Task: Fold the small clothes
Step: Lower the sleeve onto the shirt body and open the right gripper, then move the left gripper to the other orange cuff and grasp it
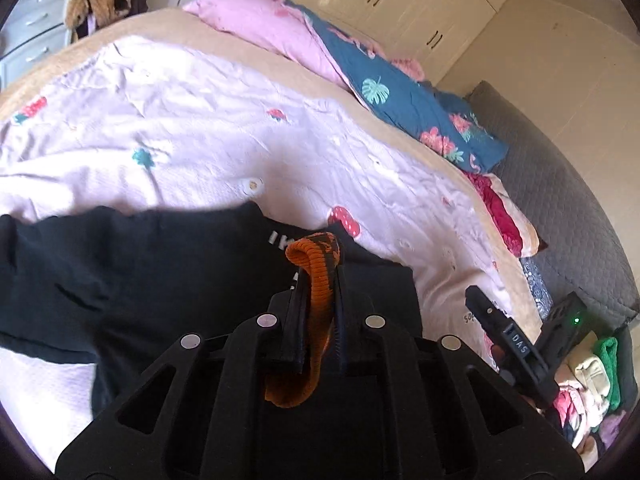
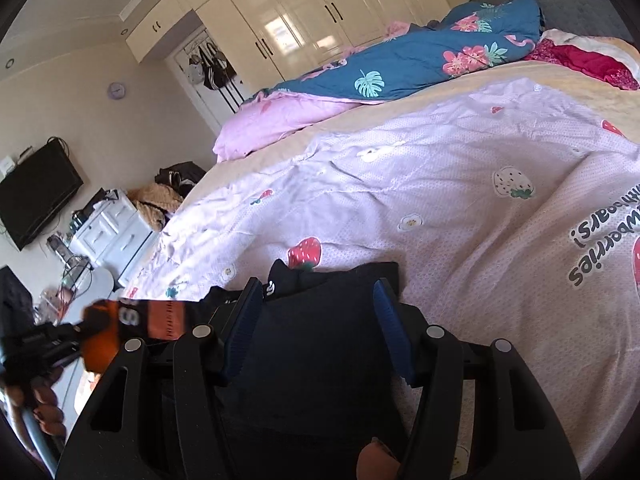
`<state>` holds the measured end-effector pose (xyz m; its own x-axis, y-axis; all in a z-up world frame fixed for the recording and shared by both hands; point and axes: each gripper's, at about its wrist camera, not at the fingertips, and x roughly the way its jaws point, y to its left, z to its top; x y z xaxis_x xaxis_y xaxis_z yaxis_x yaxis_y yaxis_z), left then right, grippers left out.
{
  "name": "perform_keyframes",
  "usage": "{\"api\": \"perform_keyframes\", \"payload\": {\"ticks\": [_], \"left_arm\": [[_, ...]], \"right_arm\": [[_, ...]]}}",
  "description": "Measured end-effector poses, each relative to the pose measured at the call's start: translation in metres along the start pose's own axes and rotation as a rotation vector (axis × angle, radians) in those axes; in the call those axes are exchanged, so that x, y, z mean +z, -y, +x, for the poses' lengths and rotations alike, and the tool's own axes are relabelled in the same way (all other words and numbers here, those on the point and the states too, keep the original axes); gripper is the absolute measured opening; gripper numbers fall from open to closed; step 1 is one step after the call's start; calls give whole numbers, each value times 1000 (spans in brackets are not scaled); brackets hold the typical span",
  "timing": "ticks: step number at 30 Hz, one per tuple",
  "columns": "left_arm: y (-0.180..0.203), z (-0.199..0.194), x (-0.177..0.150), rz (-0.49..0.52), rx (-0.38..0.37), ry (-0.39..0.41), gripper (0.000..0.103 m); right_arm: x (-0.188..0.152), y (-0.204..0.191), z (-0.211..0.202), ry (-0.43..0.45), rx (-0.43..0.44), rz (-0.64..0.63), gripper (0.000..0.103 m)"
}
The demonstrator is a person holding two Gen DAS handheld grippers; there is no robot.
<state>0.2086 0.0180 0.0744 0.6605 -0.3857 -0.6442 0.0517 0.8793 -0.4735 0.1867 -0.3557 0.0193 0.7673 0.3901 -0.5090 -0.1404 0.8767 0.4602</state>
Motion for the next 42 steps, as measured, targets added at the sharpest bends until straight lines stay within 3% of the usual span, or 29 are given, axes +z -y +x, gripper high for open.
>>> {"api": "perform_keyframes", "payload": {"ticks": [3, 13, 23, 27, 33, 37, 39, 42], "left_arm": [[-9, -3, -3, -19, 4, 2, 5], [-47, 15, -14, -55, 135, -51, 6], [-49, 6, -20, 14, 280, 31, 10], [-52, 27, -28, 21, 263, -58, 11], [-67, 63, -55, 40, 313, -181, 25], [-73, 60, -62, 38, 298, -154, 25], [-74, 55, -62, 30, 289, -143, 26], [-69, 39, -63, 36, 283, -101, 45]], "right_arm": [[-3, -4, 5, -16, -15, -19, 56], [-21, -32, 26, -97, -55, -151, 56], [-46, -61, 50, -197, -51, -274, 56], [-58, -67, 61, -253, -65, -306, 56], [-72, -68, 72, -321, -120, -353, 60], [-80, -55, 85, -389, -165, -326, 61], [-81, -55, 84, -381, -163, -329, 62], [-81, -59, 75, -347, -127, -324, 73]]}}
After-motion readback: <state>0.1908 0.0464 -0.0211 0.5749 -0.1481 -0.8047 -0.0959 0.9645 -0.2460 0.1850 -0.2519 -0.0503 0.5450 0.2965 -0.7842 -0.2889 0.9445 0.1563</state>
